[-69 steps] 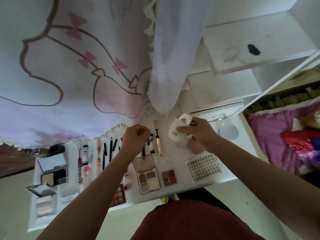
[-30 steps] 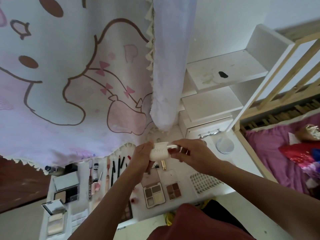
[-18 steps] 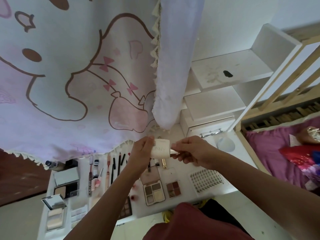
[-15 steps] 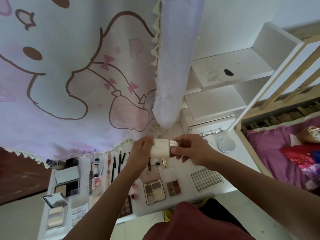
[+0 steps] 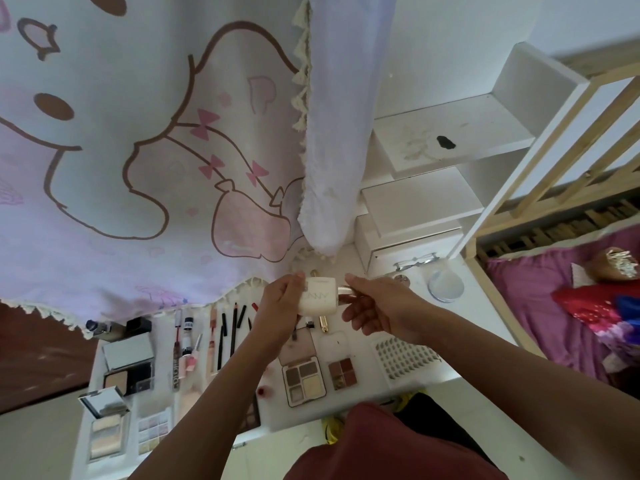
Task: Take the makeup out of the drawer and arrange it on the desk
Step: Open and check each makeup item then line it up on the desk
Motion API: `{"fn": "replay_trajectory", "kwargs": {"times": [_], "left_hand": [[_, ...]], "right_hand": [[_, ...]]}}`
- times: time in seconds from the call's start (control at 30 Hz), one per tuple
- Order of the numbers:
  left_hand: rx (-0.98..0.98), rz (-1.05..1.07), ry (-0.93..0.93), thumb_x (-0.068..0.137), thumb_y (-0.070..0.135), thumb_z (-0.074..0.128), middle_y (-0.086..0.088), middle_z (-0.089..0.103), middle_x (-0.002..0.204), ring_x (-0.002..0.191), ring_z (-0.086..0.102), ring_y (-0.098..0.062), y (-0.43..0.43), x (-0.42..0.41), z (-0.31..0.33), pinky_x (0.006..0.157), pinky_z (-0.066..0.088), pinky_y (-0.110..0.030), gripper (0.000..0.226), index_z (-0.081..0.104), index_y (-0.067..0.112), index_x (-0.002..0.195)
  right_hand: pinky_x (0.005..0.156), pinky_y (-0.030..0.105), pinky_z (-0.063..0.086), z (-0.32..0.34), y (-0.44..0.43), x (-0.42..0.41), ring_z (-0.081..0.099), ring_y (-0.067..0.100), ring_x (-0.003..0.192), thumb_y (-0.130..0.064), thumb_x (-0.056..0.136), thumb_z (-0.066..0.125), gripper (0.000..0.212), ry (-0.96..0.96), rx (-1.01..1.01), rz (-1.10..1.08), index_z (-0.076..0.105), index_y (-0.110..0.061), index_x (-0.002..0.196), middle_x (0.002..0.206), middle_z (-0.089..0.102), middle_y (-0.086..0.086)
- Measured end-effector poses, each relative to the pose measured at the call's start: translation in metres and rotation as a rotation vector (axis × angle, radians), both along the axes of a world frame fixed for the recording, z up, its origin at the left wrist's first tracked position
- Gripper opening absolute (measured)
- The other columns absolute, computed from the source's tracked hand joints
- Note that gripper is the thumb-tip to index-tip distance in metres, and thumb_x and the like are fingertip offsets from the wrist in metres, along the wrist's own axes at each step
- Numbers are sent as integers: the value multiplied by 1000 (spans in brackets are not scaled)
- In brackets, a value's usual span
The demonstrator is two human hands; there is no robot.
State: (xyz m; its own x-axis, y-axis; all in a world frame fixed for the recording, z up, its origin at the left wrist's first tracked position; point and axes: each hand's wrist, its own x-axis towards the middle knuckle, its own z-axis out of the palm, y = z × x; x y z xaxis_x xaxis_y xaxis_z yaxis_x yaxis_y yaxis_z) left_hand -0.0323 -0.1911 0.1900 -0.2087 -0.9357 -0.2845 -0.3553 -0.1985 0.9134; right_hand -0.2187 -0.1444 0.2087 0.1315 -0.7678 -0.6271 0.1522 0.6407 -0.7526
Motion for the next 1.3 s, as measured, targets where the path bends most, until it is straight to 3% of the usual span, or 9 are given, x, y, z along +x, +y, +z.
{"fn": "replay_trajectory", "kwargs": {"times": [0.3,0.4,0.5,0.6,0.77,0.93,1.03,1.17,1.3], "left_hand": [[-2,19,12,102,36,40,-1,50,64,52,46,-8,0,2,1,44,36,-18,39,58,8,82],[8,29,17,102,35,40,-1,50,66,54,46,-9,0,3,1,45,36,-18,37,57,8,83],[14,24,23,102,36,40,-1,49,65,55,45,-9,-1,4,1,46,36,-18,38,56,8,82],[9,15,7,101,38,40,1,49,63,54,45,-10,-1,4,1,47,36,-20,41,58,5,83],[-7,22,-3,102,36,40,1,49,64,54,46,-9,-1,4,1,47,37,-18,38,57,10,80],[3,16,-2,102,36,40,1,50,66,54,47,-6,-2,6,0,47,37,-15,39,58,6,83],[9,27,8,102,35,40,1,50,66,54,47,-6,-4,6,1,48,37,-17,40,59,4,84],[7,15,1,101,37,41,0,50,66,57,47,-12,-6,6,1,49,37,-21,40,58,7,81],[5,35,-2,101,36,41,2,49,67,57,46,-10,-8,8,2,49,36,-20,40,59,6,82]], "right_hand": [[70,30,57,-11,6,1,71,21,81,-4,80,77,28,280,-327,4,68,-20,101,88,74,2],[73,33,58,-10,6,1,72,23,87,5,84,66,29,256,-318,-30,68,-18,101,95,74,5],[66,32,58,-3,3,2,71,27,80,-6,99,49,19,93,-143,-114,65,-6,109,98,74,18],[60,29,55,-2,1,2,67,27,73,-32,102,50,37,25,-34,-73,66,2,106,96,72,25],[48,16,45,-1,1,3,63,6,57,-11,90,68,21,119,-141,-38,67,-7,111,75,73,5],[56,24,48,-6,0,4,66,15,72,0,85,70,27,148,-187,-32,66,-12,109,93,73,10],[57,26,49,-6,-2,4,67,20,75,-17,94,63,20,26,-129,-79,64,-8,112,98,73,15],[53,23,45,-7,-7,3,63,18,65,-48,98,49,50,59,54,11,69,-2,100,93,74,18],[55,22,46,-8,-12,2,61,13,65,-25,92,66,27,-4,0,-32,68,-1,104,88,73,12]]}}
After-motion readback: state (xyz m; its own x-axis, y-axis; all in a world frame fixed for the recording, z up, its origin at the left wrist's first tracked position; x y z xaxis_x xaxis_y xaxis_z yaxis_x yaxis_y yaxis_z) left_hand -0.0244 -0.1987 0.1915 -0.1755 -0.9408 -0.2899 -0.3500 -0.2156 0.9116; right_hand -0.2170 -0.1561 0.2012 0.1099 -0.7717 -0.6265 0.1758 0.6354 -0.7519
